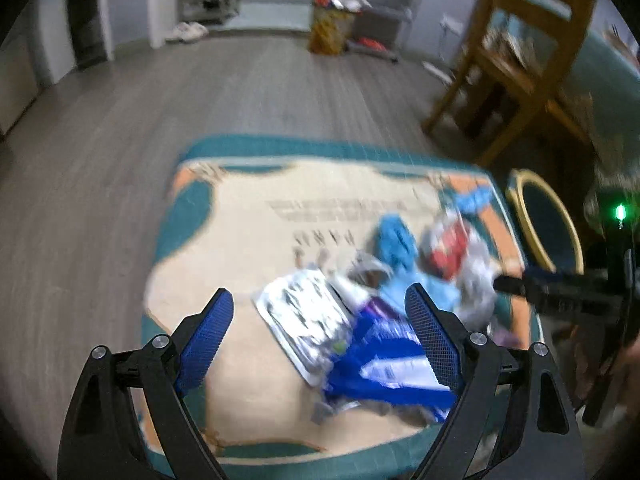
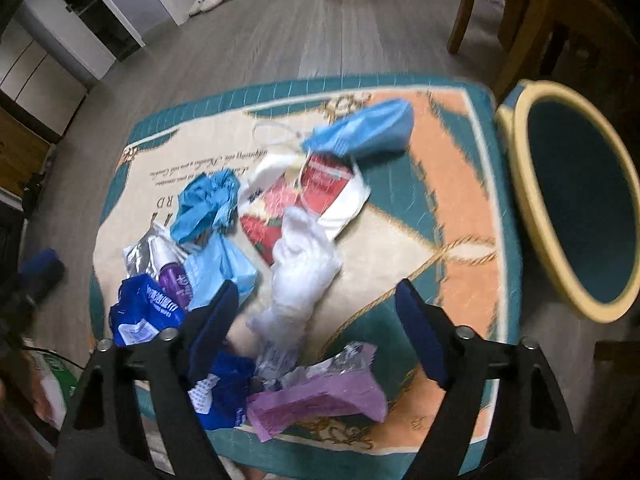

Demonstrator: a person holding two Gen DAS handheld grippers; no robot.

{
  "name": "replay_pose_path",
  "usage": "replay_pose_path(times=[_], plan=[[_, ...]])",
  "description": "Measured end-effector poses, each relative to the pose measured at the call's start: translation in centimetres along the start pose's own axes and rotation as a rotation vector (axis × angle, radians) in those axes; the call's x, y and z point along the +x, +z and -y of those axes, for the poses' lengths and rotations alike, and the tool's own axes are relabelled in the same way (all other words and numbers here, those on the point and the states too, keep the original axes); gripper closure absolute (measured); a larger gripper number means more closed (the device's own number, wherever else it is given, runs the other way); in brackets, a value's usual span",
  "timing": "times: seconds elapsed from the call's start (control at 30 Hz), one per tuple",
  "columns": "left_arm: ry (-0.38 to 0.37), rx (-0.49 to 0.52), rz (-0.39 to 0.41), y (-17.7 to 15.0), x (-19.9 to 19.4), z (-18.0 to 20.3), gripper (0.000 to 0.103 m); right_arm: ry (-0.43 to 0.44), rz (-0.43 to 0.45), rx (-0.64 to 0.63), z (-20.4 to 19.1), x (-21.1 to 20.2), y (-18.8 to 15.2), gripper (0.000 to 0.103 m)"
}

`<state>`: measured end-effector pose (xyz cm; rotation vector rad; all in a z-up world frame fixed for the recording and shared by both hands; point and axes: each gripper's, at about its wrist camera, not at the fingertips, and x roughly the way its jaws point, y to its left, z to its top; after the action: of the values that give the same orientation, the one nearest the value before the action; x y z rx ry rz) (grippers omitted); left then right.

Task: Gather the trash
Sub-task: 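Move both tools back over the remaining trash on the cushion, then grasp the white tissue with the right tool while the left tool grasps the blue wipes packet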

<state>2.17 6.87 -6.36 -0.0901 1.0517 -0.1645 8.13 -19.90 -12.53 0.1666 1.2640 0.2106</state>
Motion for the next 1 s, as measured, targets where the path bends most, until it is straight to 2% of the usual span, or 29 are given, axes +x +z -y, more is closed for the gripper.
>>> replay_pose_path(times=[0.1,0.23,0.37,0.53,0.57,0.63,0.73,0.87,1.0], plan=[[-0.013,0.067,-0.07,-1.0,1.5,1.2,0.024,0.013,-0.01,-0.004,-0.3,0.4,-0.1,0.034],[-0.006,0.093,-0.154,-1.9,3.2,1.7,0.034,-0.004,-0.021,-0.038,-1.0,1.0,-0.4,0.038],[-0.015,0.123,-0.198,-2.5,4.4,2.3,0.038,0.012,-0.039,-0.016,-1.0,1.5,-0.5,0.04],[0.008,0.141,-0.22,-2.4,5.2,2.5,0.047,0.015,-0.065,-0.028,-1.1,2.3,-0.5,0.055],[0.012,0.138,-0.226,-2.4,5.5,2.3,0.054,0.015,-0.071,-0.032,-1.1,2.5,-0.6,0.058],[0.011,0.139,-0.234,-2.3,5.8,2.1,0.066,0.032,-0.087,-0.027,-1.0,2.8,-0.6,0.074],[0.018,0.15,-0.216,-1.9,5.2,2.2,0.07,0.043,-0.083,-0.028,-0.8,2.5,-0.6,0.081],[0.027,0.175,-0.173,-1.7,3.3,2.7,0.072,0.058,-0.055,-0.032,-0.5,1.0,-0.3,0.081],[0.012,0.181,-0.111,-1.3,0.5,3.1,0.072,0.076,0.008,-0.053,-0.3,-1.8,0.4,0.082]])
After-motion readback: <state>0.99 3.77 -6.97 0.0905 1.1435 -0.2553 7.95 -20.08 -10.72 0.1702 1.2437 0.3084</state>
